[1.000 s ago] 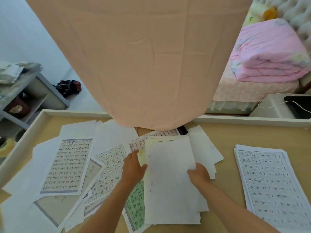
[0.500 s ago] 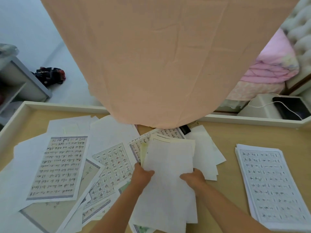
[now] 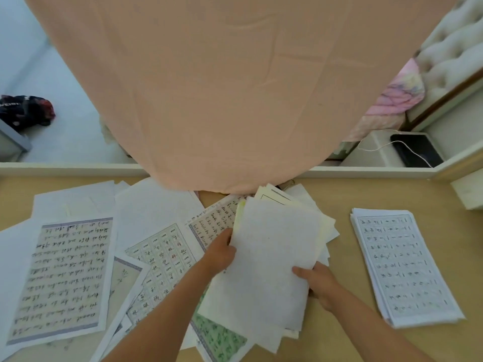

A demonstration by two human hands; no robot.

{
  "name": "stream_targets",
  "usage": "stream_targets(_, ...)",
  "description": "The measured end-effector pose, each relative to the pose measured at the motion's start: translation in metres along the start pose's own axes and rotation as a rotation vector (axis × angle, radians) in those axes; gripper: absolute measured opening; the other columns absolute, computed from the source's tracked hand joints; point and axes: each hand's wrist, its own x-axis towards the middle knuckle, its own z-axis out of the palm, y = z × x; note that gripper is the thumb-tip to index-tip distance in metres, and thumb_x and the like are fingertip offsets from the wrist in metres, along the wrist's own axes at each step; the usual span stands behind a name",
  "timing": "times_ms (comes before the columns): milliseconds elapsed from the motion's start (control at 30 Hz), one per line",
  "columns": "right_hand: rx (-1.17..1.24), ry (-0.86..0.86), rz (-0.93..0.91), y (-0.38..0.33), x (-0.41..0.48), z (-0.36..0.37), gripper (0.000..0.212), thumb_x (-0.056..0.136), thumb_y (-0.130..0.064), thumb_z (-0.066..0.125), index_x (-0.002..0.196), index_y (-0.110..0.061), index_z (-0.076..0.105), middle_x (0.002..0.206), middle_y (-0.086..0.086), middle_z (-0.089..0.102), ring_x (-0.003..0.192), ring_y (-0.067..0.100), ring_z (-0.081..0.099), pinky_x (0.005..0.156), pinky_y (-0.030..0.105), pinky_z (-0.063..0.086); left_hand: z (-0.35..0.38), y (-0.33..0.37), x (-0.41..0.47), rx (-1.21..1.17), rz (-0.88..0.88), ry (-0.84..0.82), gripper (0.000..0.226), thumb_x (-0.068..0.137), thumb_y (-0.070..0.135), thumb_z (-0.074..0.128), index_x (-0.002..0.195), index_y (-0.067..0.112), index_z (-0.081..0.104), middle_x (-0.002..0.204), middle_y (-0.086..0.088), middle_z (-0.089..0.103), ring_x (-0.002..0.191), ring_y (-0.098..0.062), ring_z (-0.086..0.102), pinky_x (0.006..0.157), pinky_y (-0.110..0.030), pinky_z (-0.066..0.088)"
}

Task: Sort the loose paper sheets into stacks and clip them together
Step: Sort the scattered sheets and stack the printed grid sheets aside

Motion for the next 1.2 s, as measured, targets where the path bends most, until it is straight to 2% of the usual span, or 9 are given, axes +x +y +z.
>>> stream_targets(133, -0.135, 0.243, -0.04, 0.013, -0.003, -0.01, 0.04, 0.087, -0.011, 0.074, 0.123, -0.002, 0.062, 0.117, 0.015, 0.067, 0.103, 0.033, 0.065, 0.093, 0.047, 0.054, -0.024, -0.001, 0.028, 0.635, 0.204, 0.339, 0.062, 0.085, 0.004, 0.057, 0.143, 0.02, 0.043, 0.149, -0.001, 0.041, 0.14, -0.025, 0.03, 0.115, -0.044, 0.03)
stream_targets(267, -0.08, 0.325, 0.018, 0.021, -0.007, -0.024, 0.036, 0.088, -0.009, 0.073, 0.12, -0.004, 0.058, 0.112, 0.016, 0.065, 0.101, 0.035, 0.063, 0.093, 0.049, 0.053, -0.042, -0.006, 0.044, 0.731, 0.095, 0.255, 0.09, 0.078, 0.043, 0.075, 0.148, 0.016, 0.026, 0.147, -0.005, 0.036, 0.137, -0.027, 0.033, 0.111, -0.046, 0.036)
stream_targets(367, -0.033, 0.295, 0.022, 0.024, -0.008, -0.031, 0.032, 0.089, -0.008, 0.072, 0.116, -0.009, 0.055, 0.108, 0.012, 0.064, 0.102, 0.035, 0.063, 0.094, 0.052, 0.053, -0.041, -0.006, 0.048, 0.821, 0.04, 0.261, 0.079, 0.077, 0.049, 0.073, 0.139, 0.018, 0.036, 0.125, -0.005, 0.051, 0.115, -0.025, 0.05, 0.098, -0.04, 0.045)
stream_targets(467, -0.005, 0.266, 0.012, 0.023, -0.008, -0.034, 0.035, 0.088, -0.009, 0.072, 0.12, -0.008, 0.056, 0.113, 0.012, 0.066, 0.102, 0.033, 0.064, 0.094, 0.05, 0.053, -0.041, 0.002, 0.046, 0.556, -0.104, 0.131, 0.04, 0.087, 0.036, 0.065, 0.118, 0.017, 0.049, 0.098, 0.001, 0.067, 0.081, -0.018, 0.068, 0.081, -0.04, 0.058)
stream_targets(633, 0.103, 0.104, -0.003, 0.009, -0.014, -0.04, 0.029, 0.091, -0.003, 0.066, 0.118, -0.01, 0.058, 0.111, 0.01, 0.068, 0.097, 0.03, 0.066, 0.069, 0.037, 0.052, -0.029, 0.013, 0.014, 0.278, -0.099, 0.021, 0.013, 0.099, 0.02, 0.049, 0.112, 0.017, 0.052, 0.104, -0.006, 0.067, 0.079, -0.021, 0.07, 0.063, -0.034, 0.06)
stream_targets(733, 0.12, 0.037, -0.006, 0.006, -0.008, -0.04, 0.036, 0.09, 0.0, 0.067, 0.123, -0.007, 0.057, 0.115, 0.014, 0.068, 0.101, 0.035, 0.066, 0.076, 0.041, 0.054, -0.017, 0.003, -0.017, 0.143, -0.165, -0.038, 0.027, 0.097, 0.009, 0.048, 0.118, 0.025, 0.043, 0.114, -0.004, 0.063, 0.091, -0.025, 0.068, 0.063, -0.032, 0.056)
stream_targets(867, 0.028, -0.04, -0.042, 0.004, -0.004, -0.024, 0.047, 0.088, 0.002, 0.067, 0.132, -0.006, 0.053, 0.118, 0.014, 0.067, 0.104, 0.034, 0.065, 0.089, 0.048, 0.054, 0.011, -0.021, -0.053, 0.035, -0.284, -0.046, 0.035, 0.102, 0.02, 0.042, 0.137, 0.015, 0.048, 0.133, -0.007, 0.058, 0.115, -0.028, 0.059, 0.099, -0.041, 0.049)
stream_targets(1067, -0.351, -0.101, -0.212, -0.002, -0.01, 0.001, 0.041, 0.092, -0.002, 0.057, 0.131, -0.013, 0.049, 0.116, 0.0, 0.058, 0.099, 0.017, 0.056, 0.071, 0.018, 0.047, 0.036, -0.033, -0.089, -0.284, -0.448, 0.003, 0.043, 0.087, 0.049, 0.069, 0.104, 0.009, 0.073, 0.089, -0.007, 0.078, 0.084, -0.028, 0.075, 0.088, -0.046, 0.058)
stream_targets(1200, -0.494, -0.221, -0.293, -0.005, -0.011, -0.006, 0.036, 0.091, -0.004, 0.059, 0.123, -0.019, 0.052, 0.115, -0.002, 0.06, 0.104, 0.016, 0.058, 0.086, 0.025, 0.05, 0.042, -0.037, -0.095, -0.274, -0.457, -0.001, 0.034, 0.086, 0.03, 0.075, 0.109, 0.007, 0.067, 0.091, -0.008, 0.078, 0.083, -0.027, 0.075, 0.084, -0.044, 0.06)
